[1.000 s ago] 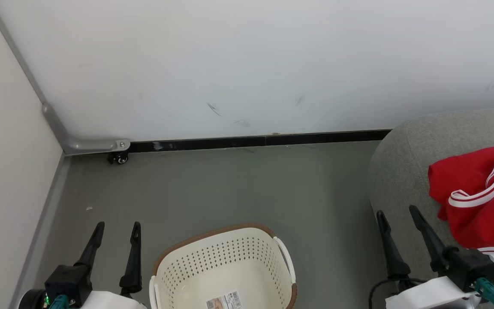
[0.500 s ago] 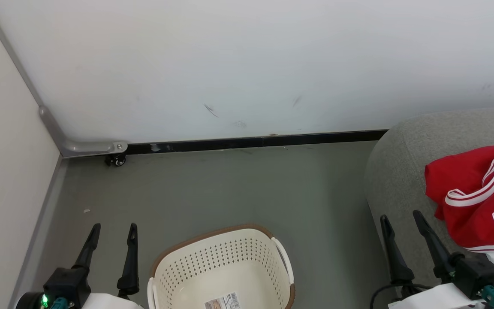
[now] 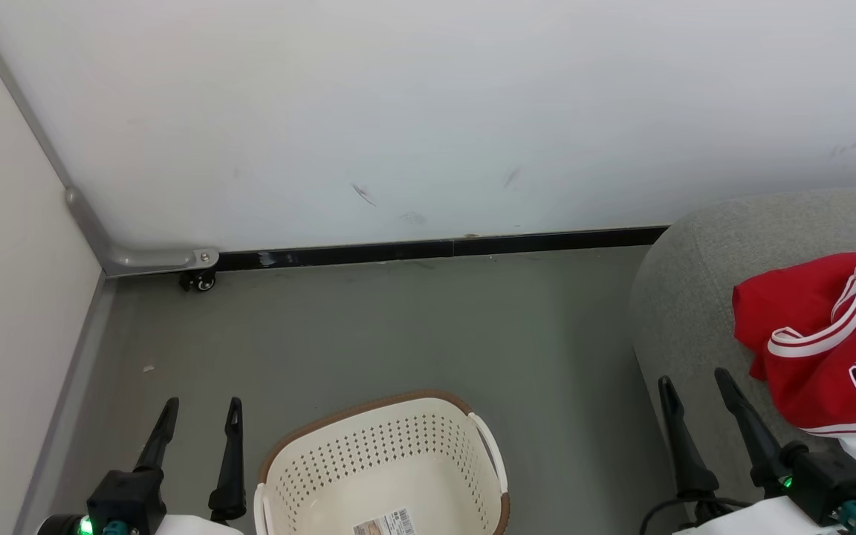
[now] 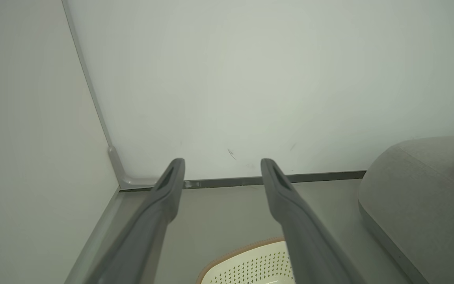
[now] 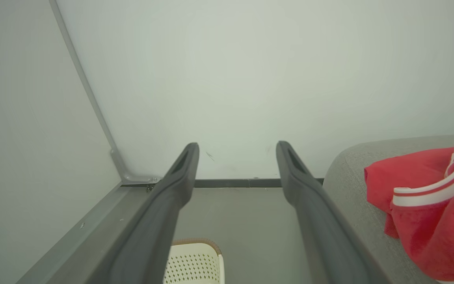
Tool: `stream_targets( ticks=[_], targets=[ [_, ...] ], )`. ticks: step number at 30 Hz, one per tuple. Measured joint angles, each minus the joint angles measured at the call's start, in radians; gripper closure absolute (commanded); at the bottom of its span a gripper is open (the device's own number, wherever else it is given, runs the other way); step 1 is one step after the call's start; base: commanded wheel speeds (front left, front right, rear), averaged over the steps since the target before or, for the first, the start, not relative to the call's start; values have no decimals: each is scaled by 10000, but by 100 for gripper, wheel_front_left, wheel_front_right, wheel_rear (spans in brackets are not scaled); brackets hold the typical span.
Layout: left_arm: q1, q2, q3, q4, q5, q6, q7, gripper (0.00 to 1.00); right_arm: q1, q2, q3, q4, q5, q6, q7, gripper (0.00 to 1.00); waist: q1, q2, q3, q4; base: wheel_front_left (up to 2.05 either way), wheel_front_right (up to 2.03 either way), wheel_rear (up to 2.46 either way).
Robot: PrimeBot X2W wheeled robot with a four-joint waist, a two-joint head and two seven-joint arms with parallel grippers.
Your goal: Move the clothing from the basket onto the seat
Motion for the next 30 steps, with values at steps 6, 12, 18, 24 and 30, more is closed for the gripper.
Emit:
stream_targets(
  ticks=[6, 12, 18, 24, 30],
  targets=[
    [1, -75, -17, 88, 98, 2, 0, 0, 192, 0, 15, -46, 77, 0, 56, 0, 0, 0, -6, -23, 0, 0, 0],
    [1, -25, -84, 259, 343, 38, 0, 100, 195, 0, 86, -146, 81, 0, 73, 100, 0, 0, -22, -43, 0, 0, 0],
    [230, -349, -236, 786, 307, 59, 23, 100, 454, 46, 146, 403, 88, -13, 88, 100, 0, 0, -26, -48, 0, 0, 0],
    [287, -453, -148, 798, -180, -100, 119, 100, 545, 52, 276, 328, 556, -13, 86, 100, 0, 0, -15, -46, 0, 0, 0],
    [287, -531, 35, 786, -1070, -280, 282, 100, 551, 52, 353, 169, 1446, -13, 81, 100, 0, 0, 7, -29, 0, 0, 0]
  ],
)
